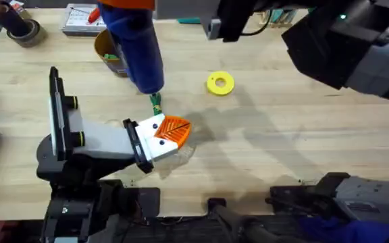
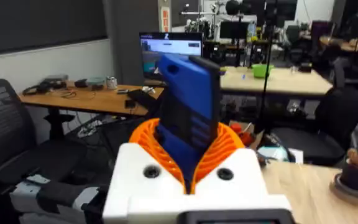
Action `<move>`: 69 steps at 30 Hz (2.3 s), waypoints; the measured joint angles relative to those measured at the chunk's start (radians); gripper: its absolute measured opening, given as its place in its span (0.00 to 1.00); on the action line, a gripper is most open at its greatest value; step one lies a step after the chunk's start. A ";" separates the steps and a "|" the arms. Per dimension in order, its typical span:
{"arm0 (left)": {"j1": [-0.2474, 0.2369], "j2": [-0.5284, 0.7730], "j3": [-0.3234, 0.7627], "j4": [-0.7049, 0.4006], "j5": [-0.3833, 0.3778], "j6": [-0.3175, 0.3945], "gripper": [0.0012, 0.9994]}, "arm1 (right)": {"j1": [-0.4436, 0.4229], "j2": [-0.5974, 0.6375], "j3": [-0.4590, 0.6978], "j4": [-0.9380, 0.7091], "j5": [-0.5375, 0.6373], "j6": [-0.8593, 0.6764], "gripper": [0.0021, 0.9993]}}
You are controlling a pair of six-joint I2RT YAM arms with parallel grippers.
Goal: Pick up the gripper from the table and insert it into the empty holder that is missing its gripper. Then pick up a screw, insert it into the mounting hole, and use the screwdriver to tighten it. Finally, clean up the table by picking up the vegetable and placing it into the bucket.
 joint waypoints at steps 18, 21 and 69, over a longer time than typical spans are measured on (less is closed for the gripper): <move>0.000 0.000 0.000 0.000 0.000 0.000 0.01 | 0.029 0.000 -0.069 0.109 -0.003 0.001 0.02; 0.000 0.000 0.000 0.000 0.000 0.000 0.01 | 0.034 0.000 -0.069 0.109 -0.007 0.001 0.02; 0.000 0.000 0.000 0.000 0.000 0.000 0.01 | 0.072 0.047 -0.138 0.109 -0.017 -0.101 0.02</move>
